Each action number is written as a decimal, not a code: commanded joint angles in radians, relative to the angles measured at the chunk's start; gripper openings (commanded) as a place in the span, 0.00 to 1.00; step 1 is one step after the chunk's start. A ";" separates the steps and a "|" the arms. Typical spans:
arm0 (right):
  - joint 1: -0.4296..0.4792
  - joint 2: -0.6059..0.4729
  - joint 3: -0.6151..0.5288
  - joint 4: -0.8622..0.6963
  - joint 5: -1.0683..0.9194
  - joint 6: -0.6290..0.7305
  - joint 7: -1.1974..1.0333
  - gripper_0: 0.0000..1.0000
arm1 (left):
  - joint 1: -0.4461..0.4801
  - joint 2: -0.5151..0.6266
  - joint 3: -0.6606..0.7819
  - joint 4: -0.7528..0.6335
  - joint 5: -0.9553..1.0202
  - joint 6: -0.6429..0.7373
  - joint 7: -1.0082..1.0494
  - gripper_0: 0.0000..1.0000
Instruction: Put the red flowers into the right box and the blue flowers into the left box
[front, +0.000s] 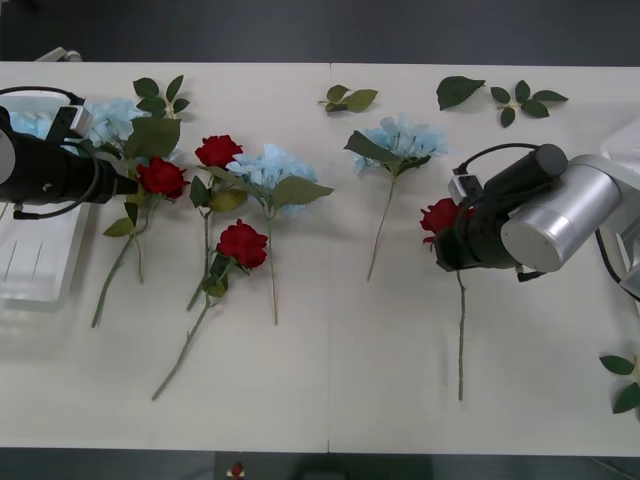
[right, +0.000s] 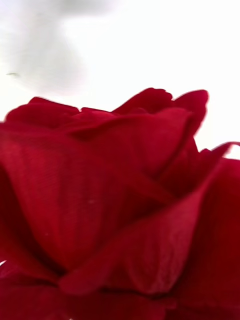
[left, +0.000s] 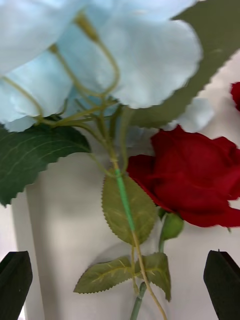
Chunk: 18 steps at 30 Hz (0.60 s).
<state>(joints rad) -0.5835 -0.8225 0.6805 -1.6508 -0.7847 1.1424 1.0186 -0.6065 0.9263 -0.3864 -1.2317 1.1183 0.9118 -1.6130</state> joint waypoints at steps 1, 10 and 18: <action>-0.030 -0.079 -0.084 -0.027 -0.073 0.020 0.117 0.00 | -0.027 0.006 0.018 -0.015 -0.072 -0.025 0.038 1.00; -0.045 -0.216 -0.222 0.086 -0.205 0.053 0.319 0.00 | -0.044 -0.020 0.020 0.049 -0.129 -0.174 0.056 1.00; -0.179 -0.267 -0.242 0.373 -0.295 0.053 0.528 0.00 | -0.048 -0.053 0.020 0.092 -0.155 -0.275 0.059 1.00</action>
<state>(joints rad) -0.6947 -1.0531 0.4399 -1.3287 -1.0651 1.1941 1.4900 -0.6081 0.9044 -0.3859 -1.1652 0.9696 0.6757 -1.5791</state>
